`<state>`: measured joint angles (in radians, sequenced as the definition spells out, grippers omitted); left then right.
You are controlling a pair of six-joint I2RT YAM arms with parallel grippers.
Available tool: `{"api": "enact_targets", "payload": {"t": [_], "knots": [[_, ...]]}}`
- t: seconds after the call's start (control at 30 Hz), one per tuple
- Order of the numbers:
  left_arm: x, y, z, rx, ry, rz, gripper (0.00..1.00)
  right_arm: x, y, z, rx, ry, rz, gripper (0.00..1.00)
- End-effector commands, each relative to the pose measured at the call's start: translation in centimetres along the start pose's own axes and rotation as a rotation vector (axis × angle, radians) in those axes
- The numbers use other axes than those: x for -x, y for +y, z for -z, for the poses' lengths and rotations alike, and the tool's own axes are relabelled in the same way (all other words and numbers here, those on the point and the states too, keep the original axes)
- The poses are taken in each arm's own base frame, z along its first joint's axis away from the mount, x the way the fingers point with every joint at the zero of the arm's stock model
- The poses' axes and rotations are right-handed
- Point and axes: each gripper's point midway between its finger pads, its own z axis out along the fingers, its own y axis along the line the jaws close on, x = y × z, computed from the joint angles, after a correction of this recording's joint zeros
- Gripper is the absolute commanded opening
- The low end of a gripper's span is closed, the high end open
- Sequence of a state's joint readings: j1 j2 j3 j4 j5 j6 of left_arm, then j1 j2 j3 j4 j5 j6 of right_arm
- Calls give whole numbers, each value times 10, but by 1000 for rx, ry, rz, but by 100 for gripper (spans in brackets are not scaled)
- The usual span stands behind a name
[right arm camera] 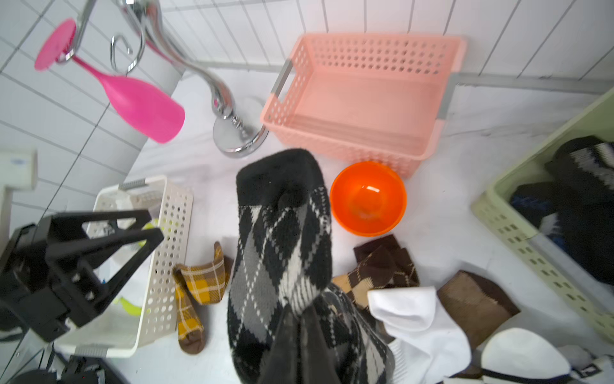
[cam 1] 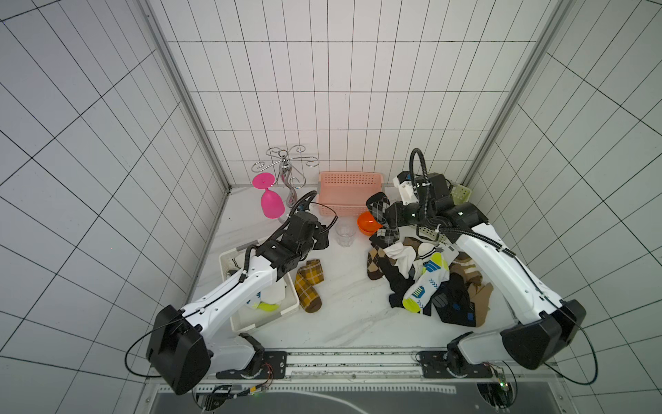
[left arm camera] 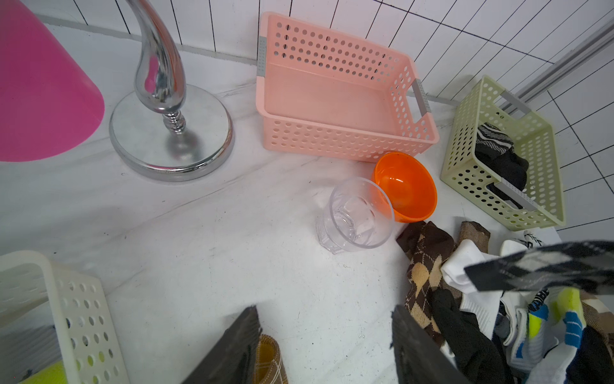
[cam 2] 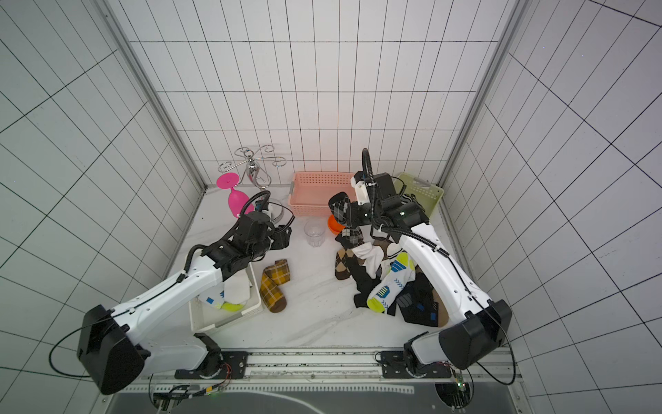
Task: Sort the socks into the basket by color
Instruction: Place the sock in the bin.
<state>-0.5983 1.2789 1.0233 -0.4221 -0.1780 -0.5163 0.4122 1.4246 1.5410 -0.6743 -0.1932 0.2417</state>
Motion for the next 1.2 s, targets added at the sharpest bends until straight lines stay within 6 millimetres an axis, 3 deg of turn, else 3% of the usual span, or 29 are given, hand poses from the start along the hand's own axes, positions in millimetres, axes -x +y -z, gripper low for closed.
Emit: {"api": "enact_targets", "payload": {"t": [0.0, 0.33, 0.57, 0.8, 1.17], "knots": [[11, -7, 8, -38, -38, -3, 64, 76, -15, 26, -56, -222, -1, 0], [16, -19, 17, -103, -54, -38, 64, 157, -118, 25, -302, -508, -85, 0], [16, -21, 23, -120, -56, -67, 65, 178, -189, -3, -381, -554, -150, 0], [21, -22, 28, -119, -70, -91, 67, 143, -256, -60, -441, -468, -235, 0], [23, -30, 19, -138, -61, -105, 69, 41, -358, -127, -655, -212, -275, 0]]}}
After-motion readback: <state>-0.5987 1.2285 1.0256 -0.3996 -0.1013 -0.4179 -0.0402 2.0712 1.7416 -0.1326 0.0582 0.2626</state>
